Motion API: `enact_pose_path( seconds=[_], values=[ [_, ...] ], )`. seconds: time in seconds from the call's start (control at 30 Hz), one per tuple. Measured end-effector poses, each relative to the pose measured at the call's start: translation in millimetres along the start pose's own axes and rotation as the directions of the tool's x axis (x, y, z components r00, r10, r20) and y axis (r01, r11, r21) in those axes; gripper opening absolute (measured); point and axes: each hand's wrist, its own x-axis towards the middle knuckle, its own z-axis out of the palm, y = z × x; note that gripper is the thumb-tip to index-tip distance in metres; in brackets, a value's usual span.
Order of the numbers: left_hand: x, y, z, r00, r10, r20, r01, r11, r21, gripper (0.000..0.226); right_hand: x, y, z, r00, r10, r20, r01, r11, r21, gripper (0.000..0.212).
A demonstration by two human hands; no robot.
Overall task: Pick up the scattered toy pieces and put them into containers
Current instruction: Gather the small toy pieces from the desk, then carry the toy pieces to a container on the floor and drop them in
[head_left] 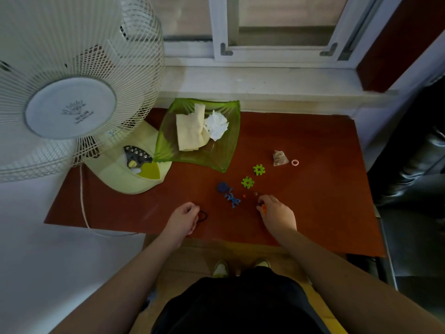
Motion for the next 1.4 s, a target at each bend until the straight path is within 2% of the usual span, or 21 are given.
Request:
enact_pose_path(
  seconds=[0.17, 0.2, 0.27, 0.3, 0.33, 0.37, 0.4, 0.43, 0.47, 0.53, 0.63, 0.7, 0.93, 1.2, 1.4],
  values=[
    [2.8, -1.1, -11.2, 1.0, 0.013, 0.028, -0.013, 1.0, 0.011, 0.024, 10.1, -7.0, -0.4, 0.995, 0.056, 0.08, -0.051, 0.997, -0.06, 0.019],
    [3.7, 0.1, -12.2, 0.999, 0.013, 0.039, -0.013, 1.0, 0.009, 0.023, 12.4, -8.6, -3.2, 0.989, 0.106, 0.103, -0.105, 0.994, -0.012, 0.02],
    [5.7, 3.6, -13.0, 0.998, 0.009, 0.063, -0.009, 1.0, 0.004, 0.023, 16.1, -9.5, -10.9, 0.954, 0.264, 0.14, -0.292, 0.926, 0.24, 0.019],
    [6.7, 6.1, -12.8, 0.997, 0.006, 0.074, -0.006, 1.0, 0.002, 0.023, 17.5, -10.6, -16.2, 0.914, 0.365, 0.178, -0.406, 0.802, 0.438, 0.018],
    [7.8, 8.7, -12.7, 0.997, 0.005, 0.082, -0.005, 1.0, 0.005, 0.023, 18.1, -12.0, -21.7, 0.852, 0.461, 0.249, -0.499, 0.57, 0.653, 0.018],
    [8.8, 11.4, -12.1, 0.996, 0.008, 0.09, -0.009, 1.0, 0.013, 0.023, 17.5, -14.6, -27.5, 0.787, 0.507, 0.352, -0.528, 0.258, 0.809, 0.015],
    [9.7, 13.9, -11.6, 0.995, 0.014, 0.099, -0.017, 0.999, 0.028, 0.024, 16.1, -17.2, -33.2, 0.742, 0.5, 0.446, -0.493, -0.044, 0.869, 0.012],
    [10.6, 16.4, -10.9, 0.994, 0.021, 0.11, -0.026, 0.999, 0.044, 0.024, 14.7, -18.9, -37.9, 0.729, 0.457, 0.509, -0.432, -0.27, 0.861, 0.01],
    [11.4, 18.5, -10.2, 0.993, 0.023, 0.119, -0.03, 0.998, 0.058, 0.025, 13.2, -19.4, -40.3, 0.745, 0.4, 0.534, -0.376, -0.41, 0.831, 0.01],
    [13.7, 21.8, -9.0, 0.991, 0.016, 0.132, -0.026, 0.997, 0.071, 0.024, 9.6, -20.6, -41.7, 0.798, 0.3, 0.522, -0.315, -0.53, 0.787, 0.011],
    [17.0, 27.0, -6.7, 0.987, 0.023, 0.158, -0.035, 0.996, 0.078, 0.022, 4.7, -22.4, -40.2, 0.849, 0.218, 0.481, -0.278, -0.589, 0.759, 0.002],
    [18.2, 30.2, -4.9, 0.982, 0.034, 0.185, -0.052, 0.995, 0.091, 0.021, 3.1, -24.2, -39.9, 0.871, 0.192, 0.451, -0.253, -0.613, 0.749, 0.004],
    [22.5, 38.7, -0.2, 0.968, 0.065, 0.242, -0.096, 0.988, 0.118, 0.022, 3.2, -29.1, -48.8, 0.897, 0.19, 0.398, -0.198, -0.634, 0.747, 0.01],
    [14.5, 43.0, 19.1, 0.939, 0.063, 0.339, -0.121, 0.981, 0.153, 0.023, -12.9, -24.9, -60.9, 0.84, 0.371, 0.397, -0.084, -0.633, 0.769, 0.016],
    [0.5, 47.8, 53.1, 0.873, 0.103, 0.476, -0.201, 0.967, 0.159, 0.029, -57.6, -8.9, -75.5, 0.785, 0.512, 0.349, 0.084, -0.646, 0.759, 0.017]
  ],
)
